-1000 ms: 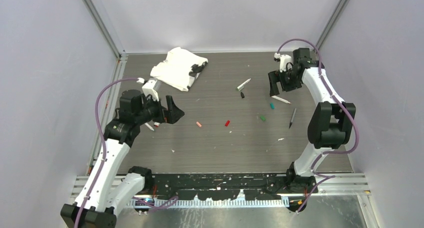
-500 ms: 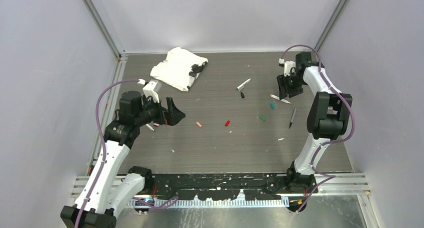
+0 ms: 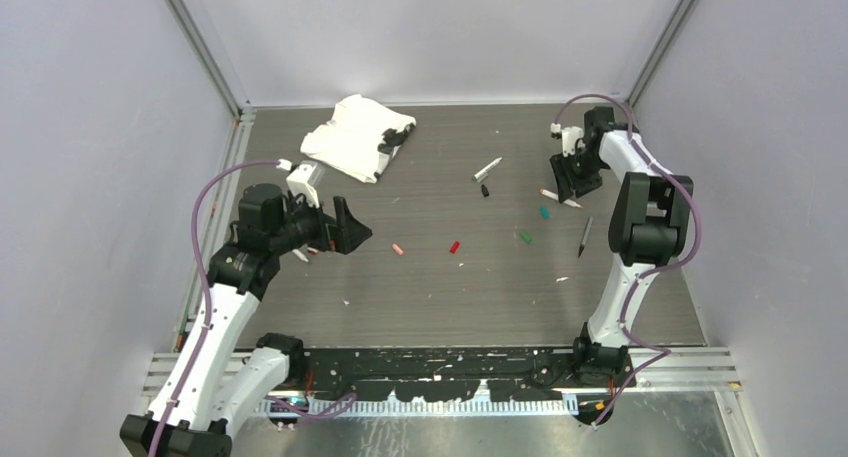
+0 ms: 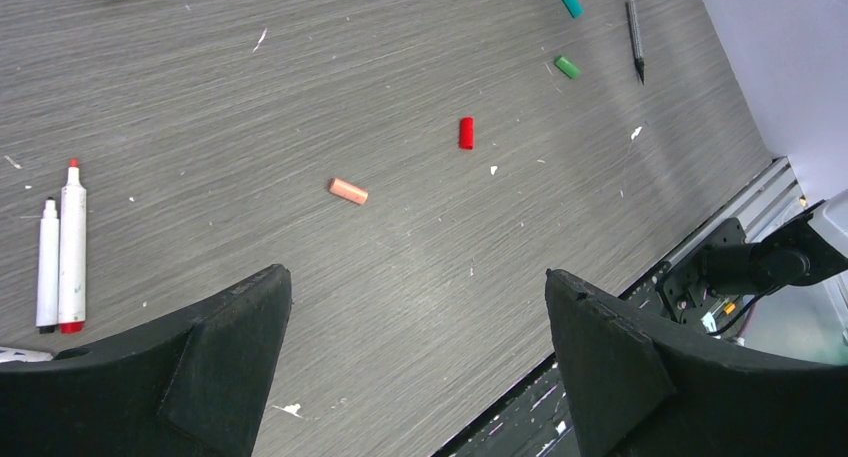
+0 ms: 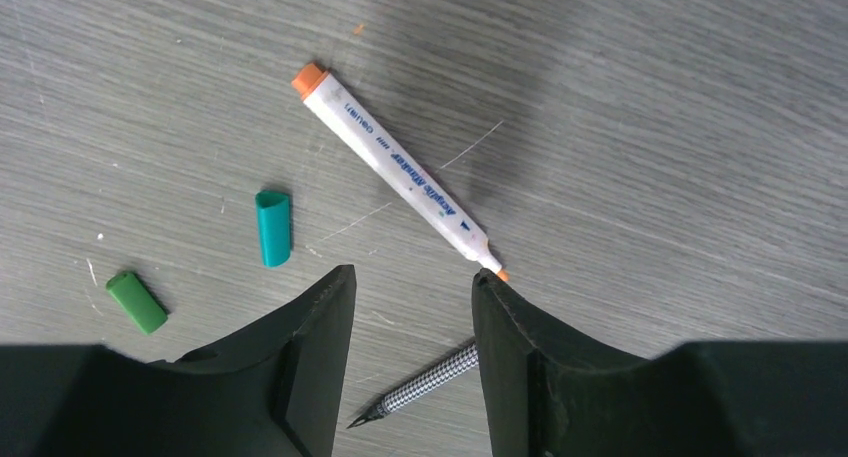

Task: Insert the pens into the pen caps
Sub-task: Pick up the pen from the center of the board.

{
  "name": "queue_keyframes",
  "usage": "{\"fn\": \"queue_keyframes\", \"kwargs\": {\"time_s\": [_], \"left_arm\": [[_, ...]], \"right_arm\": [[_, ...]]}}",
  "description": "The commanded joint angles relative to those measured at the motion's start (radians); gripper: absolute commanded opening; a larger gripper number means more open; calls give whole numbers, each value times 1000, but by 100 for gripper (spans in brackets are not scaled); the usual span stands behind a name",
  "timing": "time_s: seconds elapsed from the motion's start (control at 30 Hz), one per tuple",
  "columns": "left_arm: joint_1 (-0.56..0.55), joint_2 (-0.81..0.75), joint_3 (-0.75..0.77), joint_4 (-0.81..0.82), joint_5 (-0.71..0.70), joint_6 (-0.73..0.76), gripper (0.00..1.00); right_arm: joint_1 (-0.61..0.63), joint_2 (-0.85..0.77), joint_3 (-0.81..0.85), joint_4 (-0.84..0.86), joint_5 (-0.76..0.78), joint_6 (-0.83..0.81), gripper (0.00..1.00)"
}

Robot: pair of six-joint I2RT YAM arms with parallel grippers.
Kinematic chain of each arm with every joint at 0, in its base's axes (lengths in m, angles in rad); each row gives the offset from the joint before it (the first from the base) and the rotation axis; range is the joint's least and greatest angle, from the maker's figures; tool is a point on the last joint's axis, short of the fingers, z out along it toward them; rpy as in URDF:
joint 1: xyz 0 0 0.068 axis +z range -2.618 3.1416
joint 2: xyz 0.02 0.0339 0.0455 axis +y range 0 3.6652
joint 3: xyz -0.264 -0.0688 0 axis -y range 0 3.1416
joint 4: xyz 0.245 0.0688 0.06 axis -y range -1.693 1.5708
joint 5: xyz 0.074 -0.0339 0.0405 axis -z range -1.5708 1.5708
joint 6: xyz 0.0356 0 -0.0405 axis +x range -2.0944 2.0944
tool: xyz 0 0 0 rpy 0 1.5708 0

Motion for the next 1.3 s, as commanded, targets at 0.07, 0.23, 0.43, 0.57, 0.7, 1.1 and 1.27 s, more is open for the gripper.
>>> {"fn": "queue_keyframes", "kwargs": {"time_s": [0.07,0.23,0.43,0.57,0.7,1.1,1.27], "left_arm": [[-4,-15,-2,35,31,-7,98],[-4,-12,-3,35,31,-7,98],[-4,-10,-3,35,30,-6,97],[-4,-10,-4,36,31,-6,97],[-4,-11,-4,37,31,-6,97],[-4,-13,-6,36,30,-4,97],[-4,-6,-8,40,40,-7,97]], "right_arm": [[-1,61,81,-11,33,-39,52],[1,97,114,-16,31,-53,52],[22,138,133,-20,29,-72,51],[42,168,141,-26,36,-79,51],[70,180,126,-15,65,-92,48],[105,195,83,7,125,-100,12],[104,169,80,7,74,-70,1]]}}
